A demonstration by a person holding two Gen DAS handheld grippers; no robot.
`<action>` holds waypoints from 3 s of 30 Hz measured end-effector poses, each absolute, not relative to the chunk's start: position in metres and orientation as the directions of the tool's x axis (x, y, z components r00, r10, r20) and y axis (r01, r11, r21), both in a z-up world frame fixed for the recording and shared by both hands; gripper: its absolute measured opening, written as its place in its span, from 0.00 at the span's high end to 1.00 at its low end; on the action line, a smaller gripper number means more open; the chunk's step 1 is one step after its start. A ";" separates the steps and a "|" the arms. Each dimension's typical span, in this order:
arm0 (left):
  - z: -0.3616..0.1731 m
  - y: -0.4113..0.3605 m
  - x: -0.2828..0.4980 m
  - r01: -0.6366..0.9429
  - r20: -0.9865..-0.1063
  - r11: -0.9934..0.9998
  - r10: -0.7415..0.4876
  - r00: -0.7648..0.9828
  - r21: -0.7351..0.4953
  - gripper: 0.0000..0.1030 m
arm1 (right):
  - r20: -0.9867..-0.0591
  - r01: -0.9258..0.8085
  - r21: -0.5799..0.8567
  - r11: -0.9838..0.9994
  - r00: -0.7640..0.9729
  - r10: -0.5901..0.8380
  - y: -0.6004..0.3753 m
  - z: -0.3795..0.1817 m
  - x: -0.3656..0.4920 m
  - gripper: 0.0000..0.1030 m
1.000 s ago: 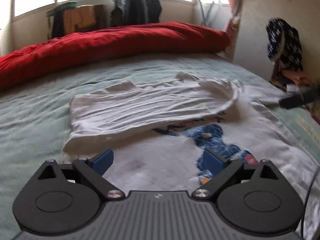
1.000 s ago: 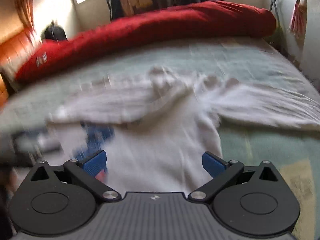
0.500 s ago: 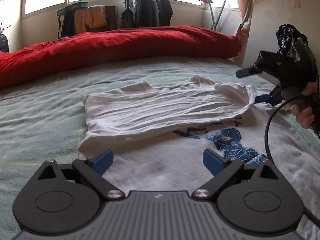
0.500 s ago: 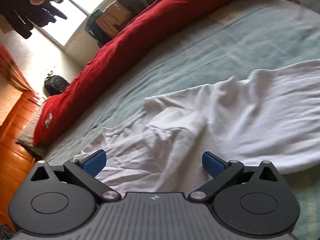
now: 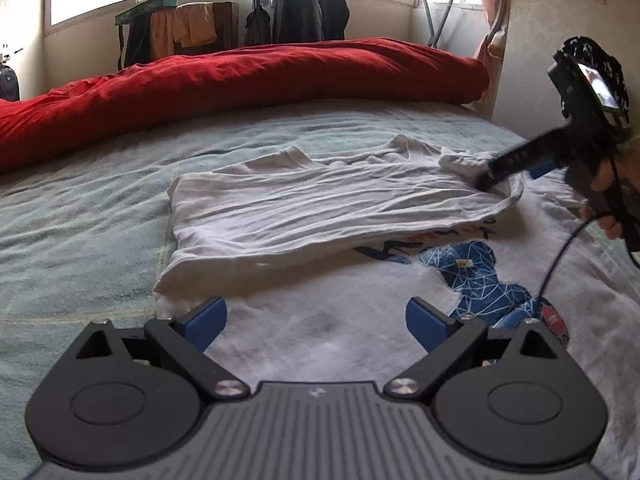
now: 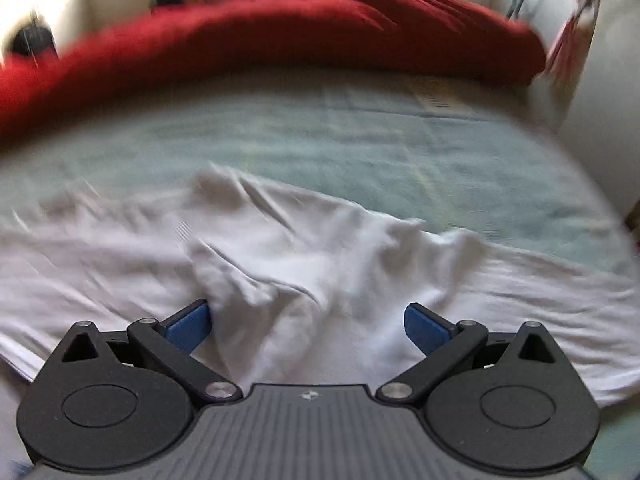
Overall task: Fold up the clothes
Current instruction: 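Move the open right gripper to the cuff of the other sleeve, then close the right gripper on the white sleeve cuff, then carry the held cuff with the right gripper across the shirt body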
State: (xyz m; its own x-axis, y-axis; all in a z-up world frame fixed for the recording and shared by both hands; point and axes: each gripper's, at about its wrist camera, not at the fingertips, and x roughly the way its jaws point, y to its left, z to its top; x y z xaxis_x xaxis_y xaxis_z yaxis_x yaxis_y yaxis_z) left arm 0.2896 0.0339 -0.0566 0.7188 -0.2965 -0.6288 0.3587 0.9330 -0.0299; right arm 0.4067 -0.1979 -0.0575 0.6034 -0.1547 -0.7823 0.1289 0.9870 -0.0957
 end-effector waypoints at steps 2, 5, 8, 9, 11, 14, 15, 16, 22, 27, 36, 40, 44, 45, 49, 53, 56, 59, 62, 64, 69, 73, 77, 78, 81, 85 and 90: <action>-0.055 0.036 0.289 0.361 -0.622 0.932 -0.304 0.722 -0.036 0.07 | -0.767 0.164 -0.167 0.972 0.598 -0.233 -0.199 -0.056 0.392 0.00; -0.054 0.037 0.289 0.362 -0.621 0.931 -0.311 0.720 -0.046 0.07 | -0.758 0.207 -0.137 0.969 0.608 -0.237 -0.212 -0.051 0.365 0.00; -0.054 0.036 0.289 0.367 -0.618 0.929 -0.313 0.721 -0.043 0.07 | -0.714 0.182 -0.015 0.983 0.686 -0.138 -0.226 -0.041 0.349 0.00; -0.054 0.035 0.288 0.369 -0.618 0.928 -0.316 0.720 -0.044 0.07 | -0.692 0.164 0.048 0.985 0.716 -0.086 -0.231 -0.037 0.345 0.00; -0.054 0.035 0.288 0.374 -0.618 0.927 -0.319 0.718 -0.044 0.07 | -0.663 0.126 0.214 0.969 0.747 0.049 -0.241 -0.036 0.347 0.00; -0.057 0.034 0.289 0.374 -0.626 0.926 -0.315 0.713 -0.039 0.07 | -0.636 0.099 0.394 0.914 0.747 0.193 -0.251 -0.046 0.364 0.00; -0.058 0.033 0.290 0.374 -0.629 0.926 -0.314 0.711 -0.039 0.07 | -0.634 0.095 0.429 0.898 0.740 0.225 -0.253 -0.051 0.368 0.00; -0.058 0.033 0.290 0.375 -0.631 0.926 -0.314 0.709 -0.041 0.07 | -0.637 0.089 0.463 0.882 0.725 0.261 -0.256 -0.059 0.373 0.00; -0.063 0.033 0.293 0.372 -0.643 0.927 -0.311 0.699 -0.045 0.07 | -0.579 0.106 0.616 0.781 0.733 0.357 -0.273 -0.085 0.375 0.00; -0.064 0.032 0.293 0.374 -0.647 0.926 -0.308 0.698 -0.038 0.07 | -0.513 0.082 0.713 0.696 0.739 0.437 -0.291 -0.094 0.373 0.00; -0.064 0.031 0.293 0.375 -0.649 0.926 -0.308 0.696 -0.037 0.07 | -0.542 0.056 0.673 0.738 0.716 0.440 -0.289 -0.092 0.377 0.04; -0.064 0.032 0.293 0.375 -0.647 0.926 -0.312 0.696 -0.042 0.07 | -0.554 0.103 0.688 0.718 0.714 0.428 -0.305 -0.093 0.368 0.31; -0.063 0.032 0.293 0.379 -0.643 0.924 -0.321 0.695 -0.051 0.07 | -0.544 0.067 0.670 0.739 0.721 0.429 -0.305 -0.072 0.364 0.36; -0.063 0.032 0.293 0.380 -0.644 0.924 -0.320 0.695 -0.049 0.07 | -0.538 0.044 0.663 0.747 0.723 0.434 -0.302 -0.066 0.365 0.36; -0.064 0.030 0.292 0.380 -0.648 0.924 -0.313 0.695 -0.040 0.07 | -0.591 0.065 0.638 0.768 0.681 0.433 -0.295 -0.072 0.383 0.55; -0.064 0.030 0.292 0.382 -0.648 0.923 -0.318 0.692 -0.044 0.07 | -0.548 0.103 0.716 0.690 0.695 0.465 -0.308 -0.091 0.389 0.72; -0.065 0.030 0.292 0.383 -0.651 0.923 -0.317 0.690 -0.043 0.07 | -0.510 0.126 0.761 0.636 0.722 0.468 -0.318 -0.099 0.389 0.72; -0.064 0.030 0.292 0.387 -0.649 0.921 -0.322 0.689 -0.047 0.07 | -0.473 0.137 0.800 0.584 0.743 0.473 -0.328 -0.105 0.390 0.69; -0.065 0.030 0.293 0.386 -0.651 0.921 -0.322 0.688 -0.048 0.07 | -0.438 0.144 0.837 0.529 0.754 0.489 -0.333 -0.113 0.390 0.66; -0.066 0.029 0.293 0.386 -0.652 0.922 -0.320 0.688 -0.045 0.07 | -0.409 0.150 0.863 0.482 0.766 0.496 -0.337 -0.119 0.390 0.65; -0.066 0.028 0.293 0.387 -0.652 0.921 -0.316 0.689 -0.038 0.07 | -0.331 0.142 0.916 0.375 0.795 0.508 -0.342 -0.131 0.392 0.57; -0.067 0.028 0.293 0.387 -0.652 0.921 -0.317 0.688 -0.039 0.07 | -0.306 0.124 0.924 0.362 0.807 0.505 -0.341 -0.132 0.392 0.53; -0.067 0.028 0.294 0.388 -0.652 0.921 -0.318 0.688 -0.039 0.07 | -0.340 0.120 0.898 0.423 0.801 0.494 -0.338 -0.126 0.390 0.68; -0.067 0.028 0.294 0.388 -0.652 0.921 -0.318 0.688 -0.040 0.07 | -0.347 0.117 0.891 0.439 0.799 0.491 -0.337 -0.123 0.388 0.69; -0.066 0.028 0.293 0.388 -0.652 0.921 -0.319 0.688 -0.041 0.07 | -0.382 0.116 0.853 0.509 0.803 0.458 -0.334 -0.109 0.379 0.77; -0.065 0.029 0.293 0.389 -0.650 0.920 -0.323 0.688 -0.046 0.07 | -0.431 0.131 0.783 0.607 0.819 0.379 -0.334 -0.084 0.357 0.78; -0.065 0.028 0.293 0.389 -0.649 0.920 -0.324 0.688 -0.047 0.07 | -0.552 0.202 0.651 0.732 0.788 0.273 -0.329 -0.061 0.327 0.75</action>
State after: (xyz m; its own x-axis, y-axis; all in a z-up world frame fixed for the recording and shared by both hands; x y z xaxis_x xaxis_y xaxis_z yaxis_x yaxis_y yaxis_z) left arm 0.2928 0.0285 -0.0654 0.6879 -0.3241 -0.6495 0.3891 0.9200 -0.0470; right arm 0.3270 -0.3285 -0.0609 0.7881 0.2728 -0.5518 0.2022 0.7319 0.6507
